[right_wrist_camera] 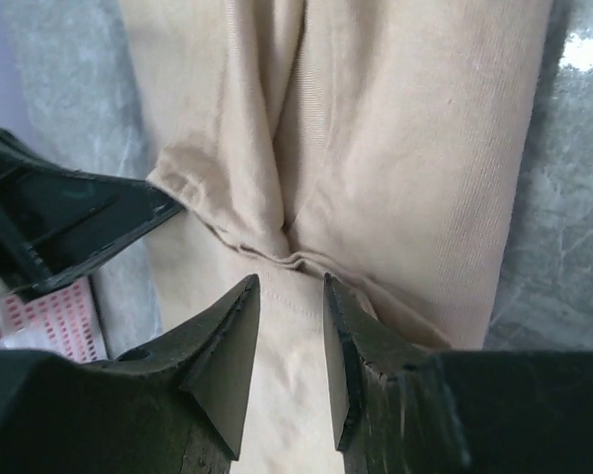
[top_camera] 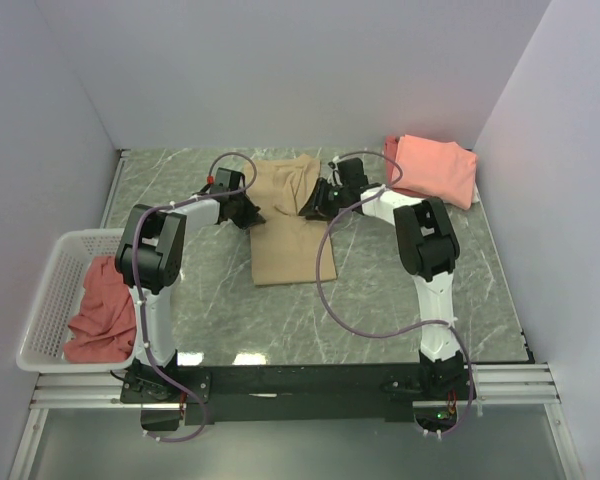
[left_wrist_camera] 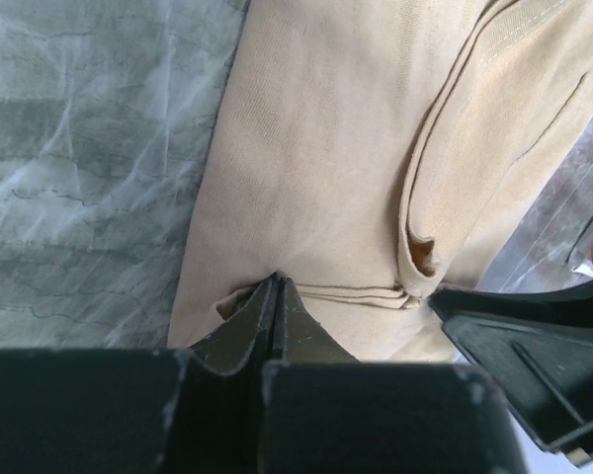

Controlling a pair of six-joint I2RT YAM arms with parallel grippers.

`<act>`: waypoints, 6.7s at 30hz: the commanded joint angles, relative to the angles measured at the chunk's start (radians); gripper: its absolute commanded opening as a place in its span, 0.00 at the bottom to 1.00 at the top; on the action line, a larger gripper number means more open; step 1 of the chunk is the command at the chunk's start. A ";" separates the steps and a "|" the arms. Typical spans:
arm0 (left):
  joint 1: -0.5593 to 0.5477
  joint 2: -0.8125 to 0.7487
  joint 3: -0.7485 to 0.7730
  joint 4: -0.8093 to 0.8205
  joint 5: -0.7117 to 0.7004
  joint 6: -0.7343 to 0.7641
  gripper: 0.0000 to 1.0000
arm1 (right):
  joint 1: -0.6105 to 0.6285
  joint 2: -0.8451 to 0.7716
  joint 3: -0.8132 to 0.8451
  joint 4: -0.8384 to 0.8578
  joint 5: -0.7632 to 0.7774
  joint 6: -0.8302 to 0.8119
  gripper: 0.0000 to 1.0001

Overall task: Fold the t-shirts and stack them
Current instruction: Fold the tshirt

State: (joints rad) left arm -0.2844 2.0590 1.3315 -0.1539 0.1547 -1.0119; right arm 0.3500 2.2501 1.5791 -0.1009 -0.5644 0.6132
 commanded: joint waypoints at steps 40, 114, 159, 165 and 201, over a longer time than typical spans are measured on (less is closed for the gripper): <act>-0.009 -0.091 -0.198 -0.007 -0.087 -0.027 0.01 | -0.013 -0.153 -0.260 -0.060 0.264 0.045 0.38; -0.088 0.069 0.271 -0.216 0.016 0.343 0.32 | 0.052 -0.297 -0.208 -0.066 0.299 0.034 0.38; -0.039 -0.209 -0.077 -0.064 -0.201 0.217 0.01 | 0.052 -0.238 -0.177 -0.060 0.336 0.034 0.38; -0.036 -0.188 -0.058 -0.072 -0.195 0.211 0.02 | 0.060 -0.247 -0.162 -0.077 0.363 0.016 0.38; -0.036 -0.361 0.018 -0.248 -0.169 0.159 0.33 | 0.204 0.009 0.297 -0.382 0.716 -0.038 0.37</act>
State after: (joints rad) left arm -0.3279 1.7935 1.3632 -0.3939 -0.0051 -0.8261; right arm 0.5365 2.2398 1.8187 -0.4145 0.0624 0.5850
